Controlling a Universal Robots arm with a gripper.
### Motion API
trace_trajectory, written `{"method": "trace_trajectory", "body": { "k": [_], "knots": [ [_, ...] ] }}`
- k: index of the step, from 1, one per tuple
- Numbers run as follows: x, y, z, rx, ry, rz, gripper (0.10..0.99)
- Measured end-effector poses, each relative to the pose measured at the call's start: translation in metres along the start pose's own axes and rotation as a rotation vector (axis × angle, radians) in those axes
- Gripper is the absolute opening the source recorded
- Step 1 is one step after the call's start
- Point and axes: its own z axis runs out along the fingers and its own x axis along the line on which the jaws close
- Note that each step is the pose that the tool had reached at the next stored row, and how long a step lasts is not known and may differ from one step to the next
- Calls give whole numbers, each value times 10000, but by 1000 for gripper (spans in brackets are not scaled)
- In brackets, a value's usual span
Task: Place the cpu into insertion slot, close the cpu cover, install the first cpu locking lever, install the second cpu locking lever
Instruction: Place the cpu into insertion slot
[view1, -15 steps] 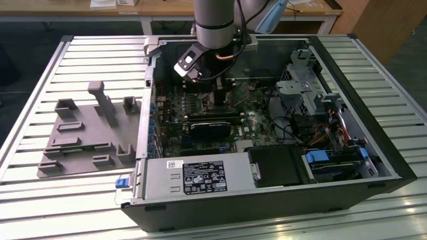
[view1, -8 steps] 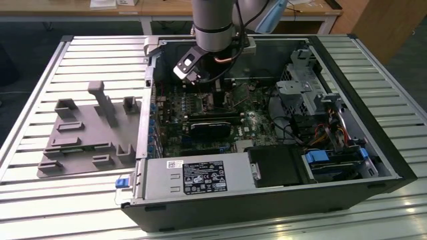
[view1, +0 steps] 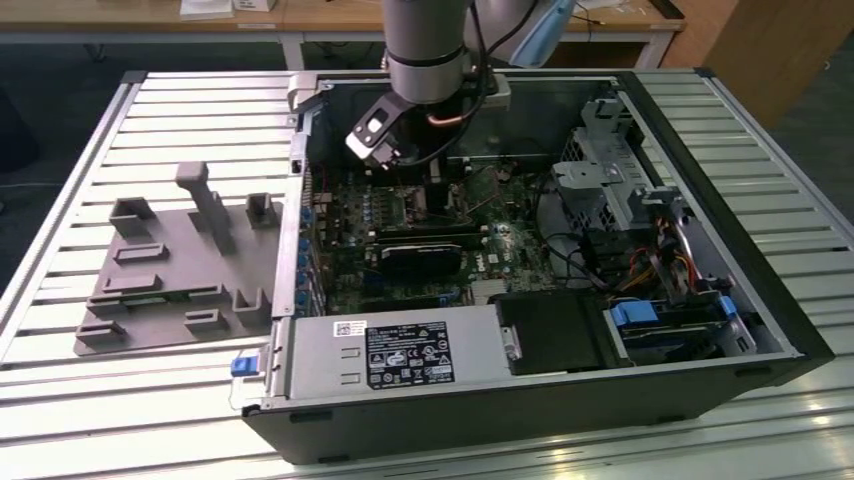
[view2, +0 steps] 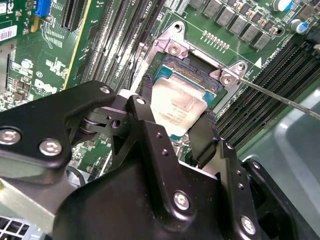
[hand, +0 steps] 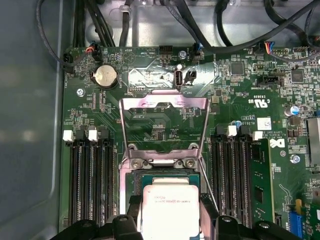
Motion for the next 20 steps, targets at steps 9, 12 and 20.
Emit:
{"method": "trace_trajectory", "body": {
  "k": [9,12,20],
  "knots": [
    [-2,-72,61,-310,-19,1,537],
    [-2,-74,70,-310,-21,0,537],
    [-1,-77,94,-316,40,-285,537]
  ]
}}
